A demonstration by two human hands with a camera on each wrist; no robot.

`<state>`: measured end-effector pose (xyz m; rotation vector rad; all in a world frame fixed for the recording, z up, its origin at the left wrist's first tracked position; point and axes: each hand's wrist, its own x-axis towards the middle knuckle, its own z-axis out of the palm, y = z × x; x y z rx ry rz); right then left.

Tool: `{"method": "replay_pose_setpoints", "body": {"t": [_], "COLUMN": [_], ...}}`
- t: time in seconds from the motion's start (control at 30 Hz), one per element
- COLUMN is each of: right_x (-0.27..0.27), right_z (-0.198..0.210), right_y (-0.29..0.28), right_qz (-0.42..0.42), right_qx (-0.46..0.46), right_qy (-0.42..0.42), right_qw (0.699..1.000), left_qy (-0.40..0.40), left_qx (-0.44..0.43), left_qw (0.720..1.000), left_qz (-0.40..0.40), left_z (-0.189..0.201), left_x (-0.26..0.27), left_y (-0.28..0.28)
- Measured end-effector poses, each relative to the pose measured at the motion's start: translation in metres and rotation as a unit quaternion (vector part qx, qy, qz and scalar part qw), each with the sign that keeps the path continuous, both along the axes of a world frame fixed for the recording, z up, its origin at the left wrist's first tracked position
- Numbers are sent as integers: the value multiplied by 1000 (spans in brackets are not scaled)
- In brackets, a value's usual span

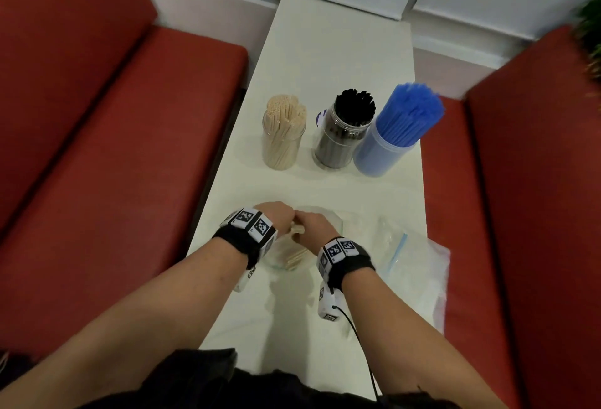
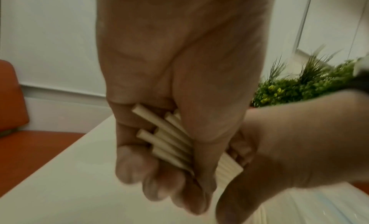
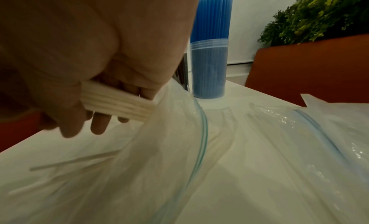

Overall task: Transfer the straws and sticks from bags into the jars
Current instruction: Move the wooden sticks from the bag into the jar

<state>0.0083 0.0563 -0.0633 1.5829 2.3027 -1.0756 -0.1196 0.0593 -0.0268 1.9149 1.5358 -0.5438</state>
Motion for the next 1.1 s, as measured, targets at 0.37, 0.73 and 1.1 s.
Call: {"method": "replay_pose_setpoints", "body": {"t": [0.37,0.73,1.1], "right_x": [-25,-23,-20], "right_z": [68,142,172], "right_y": [5,8,7], "right_qz": [-235,-256,-217], "right_qx": [77,53,-48], "right_qy": [291,415,633], "right_qw": [924,872,741], "left_qy": [-126,-610,-615], "left_qx": [262,195,-335], "left_qw": [957,682,538], "left_qz": [1,354,469], "left_z": [156,158,70], "left_x": [-9,-23,-30], "left_y": [27,8,-14]}}
